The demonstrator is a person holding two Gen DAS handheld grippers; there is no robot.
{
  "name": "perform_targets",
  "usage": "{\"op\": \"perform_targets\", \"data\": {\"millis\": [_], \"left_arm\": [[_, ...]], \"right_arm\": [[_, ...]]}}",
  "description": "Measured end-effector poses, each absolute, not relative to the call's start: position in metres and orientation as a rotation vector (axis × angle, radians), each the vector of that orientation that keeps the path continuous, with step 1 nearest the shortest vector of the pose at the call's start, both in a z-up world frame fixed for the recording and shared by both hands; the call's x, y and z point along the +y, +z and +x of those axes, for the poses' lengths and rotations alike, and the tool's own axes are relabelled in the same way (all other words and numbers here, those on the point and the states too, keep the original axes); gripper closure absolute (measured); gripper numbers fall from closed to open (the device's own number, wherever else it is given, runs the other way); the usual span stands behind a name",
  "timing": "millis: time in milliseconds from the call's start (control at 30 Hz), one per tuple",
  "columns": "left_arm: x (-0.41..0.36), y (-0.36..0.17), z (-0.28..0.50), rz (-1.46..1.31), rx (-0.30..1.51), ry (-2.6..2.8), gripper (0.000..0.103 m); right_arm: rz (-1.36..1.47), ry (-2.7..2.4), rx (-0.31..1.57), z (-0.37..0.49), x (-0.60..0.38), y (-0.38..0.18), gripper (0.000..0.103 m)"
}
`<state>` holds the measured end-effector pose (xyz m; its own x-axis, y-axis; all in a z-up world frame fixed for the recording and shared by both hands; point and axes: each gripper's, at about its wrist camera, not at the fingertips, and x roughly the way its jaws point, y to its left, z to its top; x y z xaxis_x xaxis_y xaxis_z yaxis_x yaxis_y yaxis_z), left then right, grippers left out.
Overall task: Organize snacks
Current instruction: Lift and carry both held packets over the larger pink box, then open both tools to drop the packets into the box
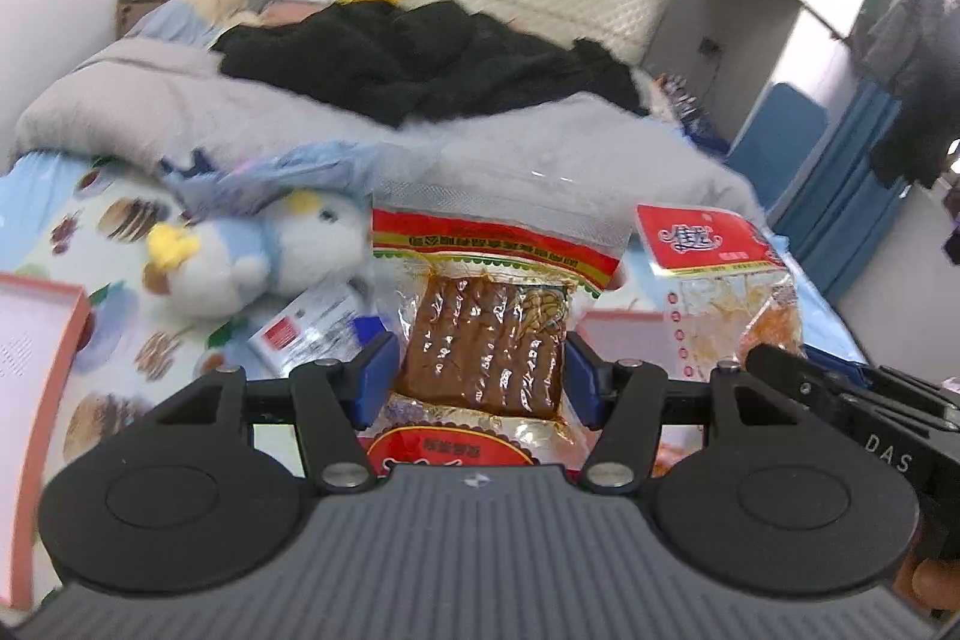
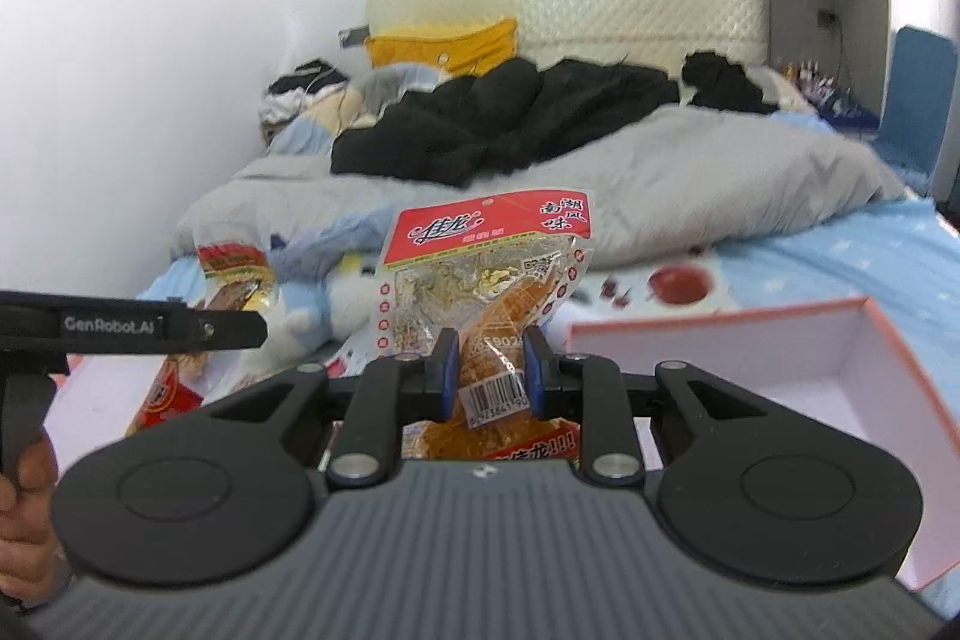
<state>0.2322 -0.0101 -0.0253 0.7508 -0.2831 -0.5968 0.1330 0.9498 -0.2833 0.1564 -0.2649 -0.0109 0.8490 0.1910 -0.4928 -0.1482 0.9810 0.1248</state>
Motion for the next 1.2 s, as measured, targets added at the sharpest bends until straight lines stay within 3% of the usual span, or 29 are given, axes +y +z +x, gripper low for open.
{"op": "perform_targets", "data": {"millis": [467, 933, 1200], "left_arm": [[-0.101, -0.012, 0.248, -0.23, 0.669, -0.429, 0.039], [-0.204, -0.086, 0.275, -0.132, 0.858, -0.524, 0.039], [-0.226, -0.125, 0.289, -0.087, 0.937, -0.515, 0.039]], "right_arm": [[0.092, 0.036, 0.469, 0.144, -0.324, 0.002, 0.078], [0.196, -0.098, 0.619, 0.15, -0.393, -0.072, 0.078], [0.244, -0.116, 0.693, 0.148, -0.41, -0.111, 0.077]]}}
